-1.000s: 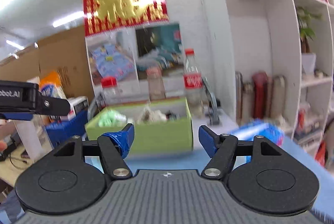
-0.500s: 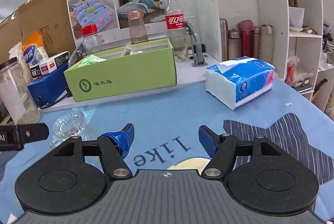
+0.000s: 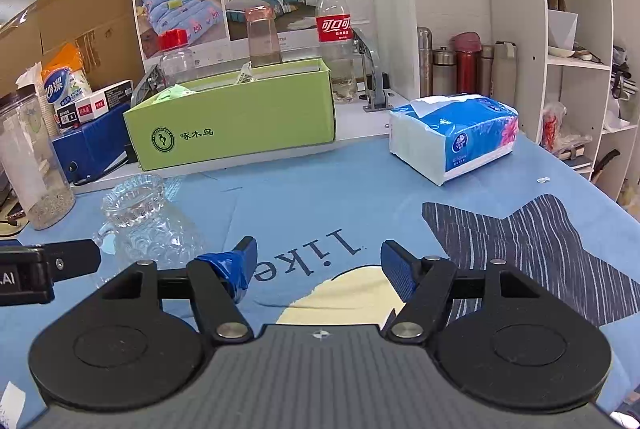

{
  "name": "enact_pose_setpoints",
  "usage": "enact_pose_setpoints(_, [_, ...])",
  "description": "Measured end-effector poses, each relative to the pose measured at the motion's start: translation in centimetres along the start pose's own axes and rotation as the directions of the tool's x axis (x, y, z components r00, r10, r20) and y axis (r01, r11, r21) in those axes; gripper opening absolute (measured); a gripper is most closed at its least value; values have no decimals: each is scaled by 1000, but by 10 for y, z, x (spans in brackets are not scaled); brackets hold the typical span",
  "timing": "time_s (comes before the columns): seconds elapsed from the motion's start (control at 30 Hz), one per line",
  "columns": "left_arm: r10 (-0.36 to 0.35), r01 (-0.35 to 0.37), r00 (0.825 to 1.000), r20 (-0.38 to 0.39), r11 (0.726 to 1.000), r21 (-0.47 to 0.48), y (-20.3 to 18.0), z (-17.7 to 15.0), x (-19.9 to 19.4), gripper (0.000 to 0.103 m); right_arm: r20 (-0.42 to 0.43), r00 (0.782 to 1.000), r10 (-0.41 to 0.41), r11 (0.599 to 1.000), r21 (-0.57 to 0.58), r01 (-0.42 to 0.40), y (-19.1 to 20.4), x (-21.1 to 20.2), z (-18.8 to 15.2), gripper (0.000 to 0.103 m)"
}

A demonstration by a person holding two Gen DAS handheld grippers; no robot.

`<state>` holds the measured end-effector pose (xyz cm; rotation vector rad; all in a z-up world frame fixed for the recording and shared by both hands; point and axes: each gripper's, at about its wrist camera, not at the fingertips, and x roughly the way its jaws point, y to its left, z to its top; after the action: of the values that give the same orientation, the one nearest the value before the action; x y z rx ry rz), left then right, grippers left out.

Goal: Organize soft objects

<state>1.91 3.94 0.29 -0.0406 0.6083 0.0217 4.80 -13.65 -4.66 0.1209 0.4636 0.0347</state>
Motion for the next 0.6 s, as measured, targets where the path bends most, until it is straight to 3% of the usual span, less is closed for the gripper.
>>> enact_pose_setpoints(0.6, [0, 0, 1000, 5, 1000, -1, 0, -1, -6, 103, 12, 1000, 28, 1000, 5, -28, -1, -6, 1, 55])
